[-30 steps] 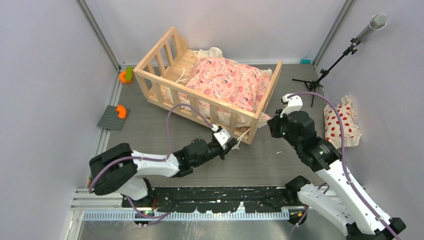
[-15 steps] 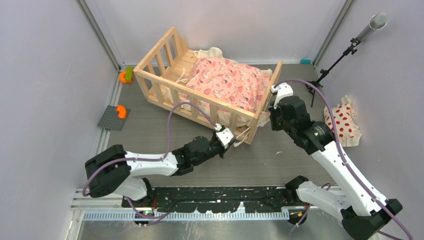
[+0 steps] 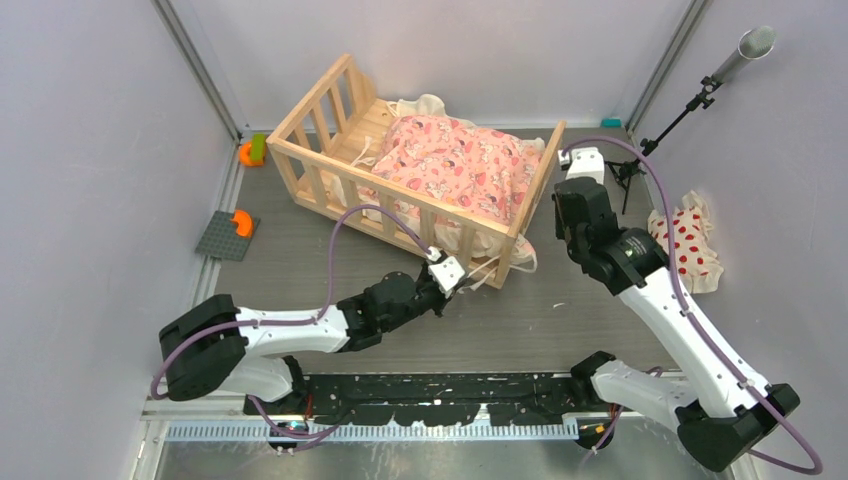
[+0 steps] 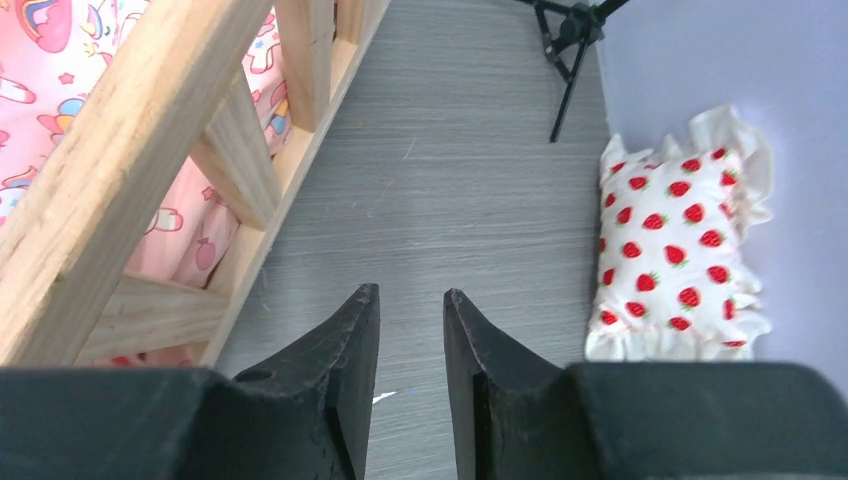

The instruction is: Set up the pet bed

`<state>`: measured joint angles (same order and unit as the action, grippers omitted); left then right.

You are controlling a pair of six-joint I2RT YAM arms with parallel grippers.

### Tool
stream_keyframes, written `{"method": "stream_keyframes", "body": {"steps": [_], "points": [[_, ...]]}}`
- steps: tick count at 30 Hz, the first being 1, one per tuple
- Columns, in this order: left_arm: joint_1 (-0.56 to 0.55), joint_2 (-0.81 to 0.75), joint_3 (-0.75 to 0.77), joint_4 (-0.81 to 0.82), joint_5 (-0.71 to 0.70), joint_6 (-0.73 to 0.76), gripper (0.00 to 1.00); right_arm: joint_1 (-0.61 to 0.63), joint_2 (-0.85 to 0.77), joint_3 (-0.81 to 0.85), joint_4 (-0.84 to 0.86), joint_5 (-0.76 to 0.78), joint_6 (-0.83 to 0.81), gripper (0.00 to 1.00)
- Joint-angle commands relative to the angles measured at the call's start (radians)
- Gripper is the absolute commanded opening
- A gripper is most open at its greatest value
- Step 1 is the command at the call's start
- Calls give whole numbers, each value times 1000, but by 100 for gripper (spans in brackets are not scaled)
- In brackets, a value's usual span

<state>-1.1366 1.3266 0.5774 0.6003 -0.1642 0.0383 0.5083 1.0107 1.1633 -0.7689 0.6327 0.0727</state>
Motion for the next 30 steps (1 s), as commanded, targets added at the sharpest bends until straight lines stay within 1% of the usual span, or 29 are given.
{"method": "stream_keyframes", "body": {"steps": [1, 5, 8, 10, 12, 14, 15, 17, 19, 25, 29, 30], "points": [[5, -23, 8, -6, 14, 14, 0, -2, -74, -20, -58, -66, 236, 36], [6, -12, 14, -3, 24, 9, 0, -1, -172, -25, -176, -224, 386, 40], [5, -5, 15, 4, 25, 9, 0, -1, -263, -15, -248, -301, 441, 47], [5, -2, 16, 9, 22, 10, 0, -2, -332, -27, -259, -364, 468, 53], [5, -1, 18, 11, 22, 11, 0, -1, -392, -74, -215, -481, 483, 56], [5, -1, 19, 12, 22, 11, 0, -2, -428, -159, -127, -607, 497, 59], [6, 0, 20, 14, 20, 10, 0, -1, -432, -218, -91, -664, 497, 63], [5, 0, 23, 14, 21, 11, 0, -3, -425, -290, -23, -711, 489, 64], [5, -1, 24, 13, 27, 9, 0, -3, -425, -341, 35, -699, 476, 64], [5, -4, 24, 9, 35, 7, 0, -1, -451, -429, 156, -552, 396, 65], [5, -1, 24, 10, 32, 8, 0, -2, -450, -489, 266, -532, 367, 66], [5, -1, 21, 10, 30, 9, 0, -2, -451, -511, 319, -520, 363, 66]]}}
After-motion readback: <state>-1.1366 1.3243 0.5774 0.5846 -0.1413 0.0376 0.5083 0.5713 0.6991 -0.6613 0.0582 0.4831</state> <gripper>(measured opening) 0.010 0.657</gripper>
